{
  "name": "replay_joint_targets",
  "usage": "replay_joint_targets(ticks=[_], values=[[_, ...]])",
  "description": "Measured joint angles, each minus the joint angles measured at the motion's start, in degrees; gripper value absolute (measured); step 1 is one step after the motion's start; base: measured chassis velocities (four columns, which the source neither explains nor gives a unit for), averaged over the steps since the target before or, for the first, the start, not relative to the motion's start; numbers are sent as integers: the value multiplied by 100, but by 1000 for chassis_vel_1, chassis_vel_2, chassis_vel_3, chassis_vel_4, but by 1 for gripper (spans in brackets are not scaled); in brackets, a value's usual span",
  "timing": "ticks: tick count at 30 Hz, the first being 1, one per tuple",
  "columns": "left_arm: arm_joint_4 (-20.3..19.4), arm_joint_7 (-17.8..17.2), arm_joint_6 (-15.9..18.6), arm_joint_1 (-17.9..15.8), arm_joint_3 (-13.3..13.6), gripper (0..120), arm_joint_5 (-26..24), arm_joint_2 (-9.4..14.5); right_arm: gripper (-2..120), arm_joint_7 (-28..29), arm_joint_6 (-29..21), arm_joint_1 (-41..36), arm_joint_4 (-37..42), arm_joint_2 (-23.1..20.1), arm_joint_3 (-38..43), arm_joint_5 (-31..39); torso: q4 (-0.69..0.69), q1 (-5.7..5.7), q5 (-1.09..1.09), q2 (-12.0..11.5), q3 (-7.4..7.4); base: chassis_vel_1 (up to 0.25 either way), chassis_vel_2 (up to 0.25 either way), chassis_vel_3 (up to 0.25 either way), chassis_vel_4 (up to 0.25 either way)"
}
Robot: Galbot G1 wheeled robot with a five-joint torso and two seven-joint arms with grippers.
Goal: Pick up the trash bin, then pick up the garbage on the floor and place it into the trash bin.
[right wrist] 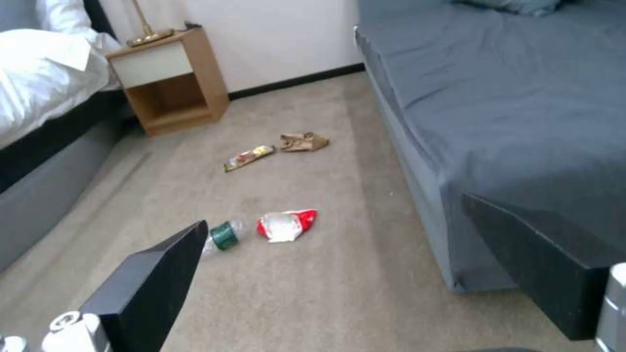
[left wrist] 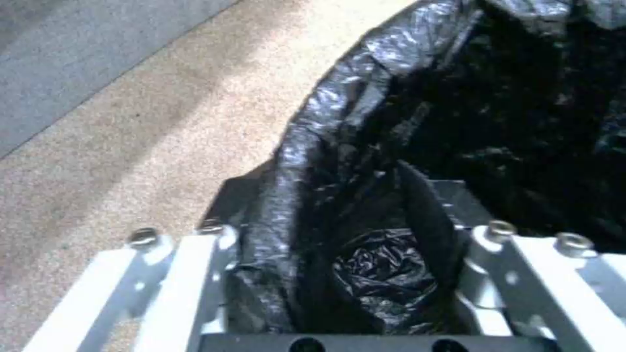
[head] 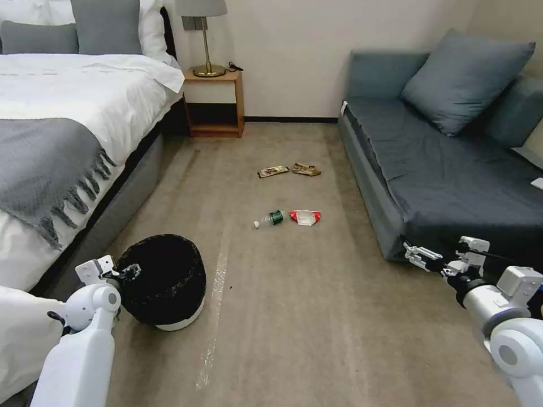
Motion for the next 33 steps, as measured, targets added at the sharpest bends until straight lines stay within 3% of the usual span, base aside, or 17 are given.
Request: replay_joint_targets(ticks=[8,13,17,20,22,26,30,33], values=[[-190,38,-82,83,-67,18,80,-15,100,9,-8,101,-57,-145,-26,134,-3,0,-6,-2,2,0,0,0,0],[-567,69,-119,184,-121,5,242,-21,100,7,-7,180,-100,-246,6,313,-1,0,-8,-3,2,0,0,0,0],[-796,98,-131,239,-142,4,376,-21,100,9,-4,223,-164,-261,14,421,-5,0,-7,-4,3,0,0,0,0],[-1183,168,-209,330,-185,4,776,-15,100,9,37,267,-221,-236,14,576,-1,0,2,-4,2,0,0,0,0],[-1299,182,-227,363,-195,4,885,-14,100,4,70,280,-234,-219,11,617,0,0,1,-4,2,0,0,0,0],[-1787,359,-390,533,-246,4,1561,-5,100,-45,199,317,-295,-133,-14,687,-2,0,1,-4,1,0,0,0,0],[-2020,508,-542,679,-280,4,2075,-6,100,-50,199,333,-339,-76,-23,735,-1,0,2,-3,0,0,0,0,0],[-2059,530,-569,716,-290,4,2159,-11,100,-45,194,341,-356,-59,-28,752,-1,0,1,-3,0,0,0,0,0]])
